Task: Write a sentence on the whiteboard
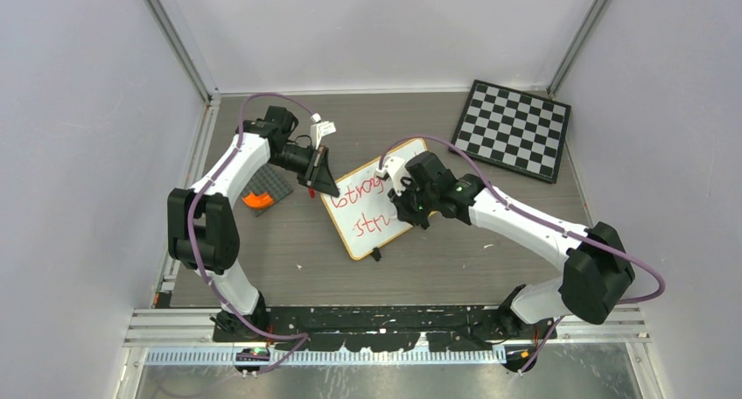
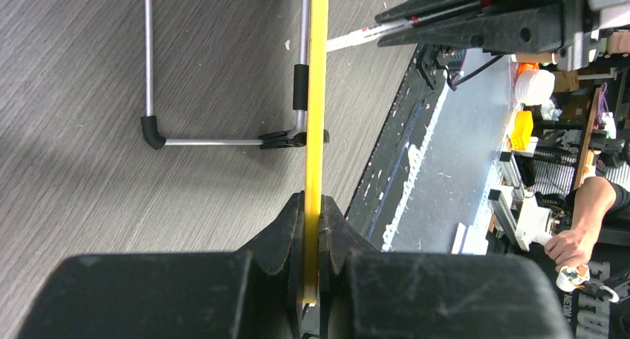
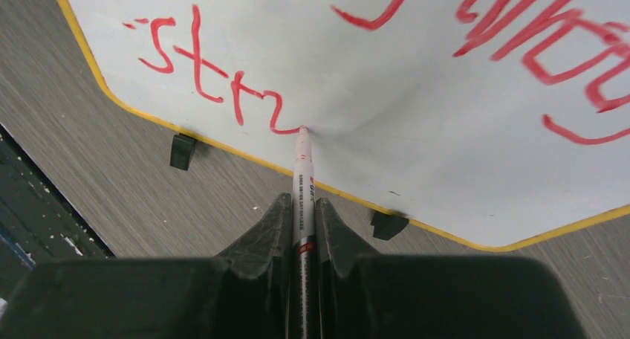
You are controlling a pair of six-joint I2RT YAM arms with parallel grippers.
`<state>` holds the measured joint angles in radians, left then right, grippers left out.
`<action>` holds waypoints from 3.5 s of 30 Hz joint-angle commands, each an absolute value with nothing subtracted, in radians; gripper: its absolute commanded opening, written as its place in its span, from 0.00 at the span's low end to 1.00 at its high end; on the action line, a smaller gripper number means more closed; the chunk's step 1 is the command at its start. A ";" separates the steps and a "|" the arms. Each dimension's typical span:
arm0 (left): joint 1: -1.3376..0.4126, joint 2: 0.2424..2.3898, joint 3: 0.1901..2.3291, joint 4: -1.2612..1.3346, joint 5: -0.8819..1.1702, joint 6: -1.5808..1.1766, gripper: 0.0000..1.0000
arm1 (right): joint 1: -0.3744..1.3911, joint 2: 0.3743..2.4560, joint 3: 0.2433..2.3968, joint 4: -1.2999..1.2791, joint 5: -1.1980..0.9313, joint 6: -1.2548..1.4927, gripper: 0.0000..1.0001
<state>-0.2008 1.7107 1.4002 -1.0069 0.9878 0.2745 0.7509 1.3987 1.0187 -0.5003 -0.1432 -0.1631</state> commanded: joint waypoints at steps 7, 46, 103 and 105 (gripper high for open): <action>-0.202 1.714 1.414 -1.022 0.924 0.264 0.00 | 0.729 1.384 1.109 -0.468 -0.126 -0.180 0.00; -0.205 1.719 1.422 -1.039 0.920 0.284 0.00 | 0.656 1.323 1.133 -0.635 -0.307 -0.176 0.00; -0.204 1.720 1.420 -1.032 0.918 0.284 0.00 | 0.679 1.405 1.125 -0.503 -0.121 -0.186 0.00; -0.204 1.719 1.420 -1.034 0.917 0.285 0.00 | 0.676 1.411 1.138 -0.503 -0.120 -0.187 0.00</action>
